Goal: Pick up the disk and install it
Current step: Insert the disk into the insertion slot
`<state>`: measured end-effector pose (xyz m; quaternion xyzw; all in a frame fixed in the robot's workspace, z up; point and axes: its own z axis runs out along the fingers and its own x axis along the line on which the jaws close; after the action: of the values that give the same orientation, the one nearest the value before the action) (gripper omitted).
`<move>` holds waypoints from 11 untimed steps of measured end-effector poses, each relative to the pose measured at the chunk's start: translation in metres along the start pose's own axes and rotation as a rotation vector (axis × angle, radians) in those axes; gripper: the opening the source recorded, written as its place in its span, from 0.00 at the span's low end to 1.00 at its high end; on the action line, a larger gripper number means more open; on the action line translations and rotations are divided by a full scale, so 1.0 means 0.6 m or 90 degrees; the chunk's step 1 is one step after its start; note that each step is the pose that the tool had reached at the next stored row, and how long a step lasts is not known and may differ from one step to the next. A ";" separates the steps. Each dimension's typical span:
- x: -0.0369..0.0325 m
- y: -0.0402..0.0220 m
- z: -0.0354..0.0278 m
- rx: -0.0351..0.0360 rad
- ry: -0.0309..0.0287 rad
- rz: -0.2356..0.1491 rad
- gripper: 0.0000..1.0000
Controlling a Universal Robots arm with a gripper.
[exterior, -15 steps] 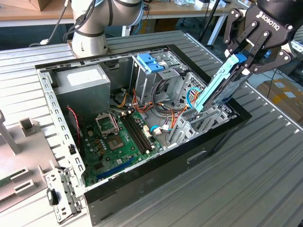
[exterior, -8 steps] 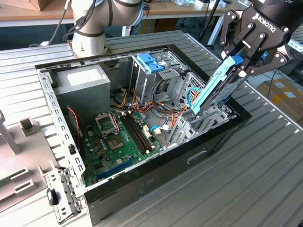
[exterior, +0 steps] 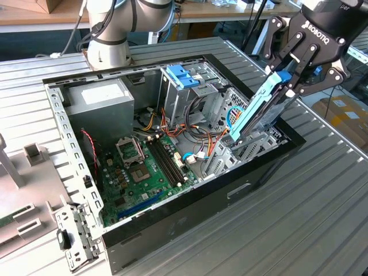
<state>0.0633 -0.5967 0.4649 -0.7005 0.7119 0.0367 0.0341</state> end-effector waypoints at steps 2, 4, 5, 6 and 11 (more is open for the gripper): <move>0.000 0.002 0.003 0.0000 0.0000 0.000 0.37; 0.001 0.003 0.005 0.0000 -0.0001 0.000 0.37; 0.001 0.005 0.006 0.0000 0.0000 -0.001 0.37; 0.001 0.007 0.007 0.0000 0.0000 -0.001 0.37; 0.001 0.010 0.016 -0.0001 0.0000 -0.001 0.37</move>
<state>0.0572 -0.5962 0.4553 -0.7008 0.7116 0.0367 0.0340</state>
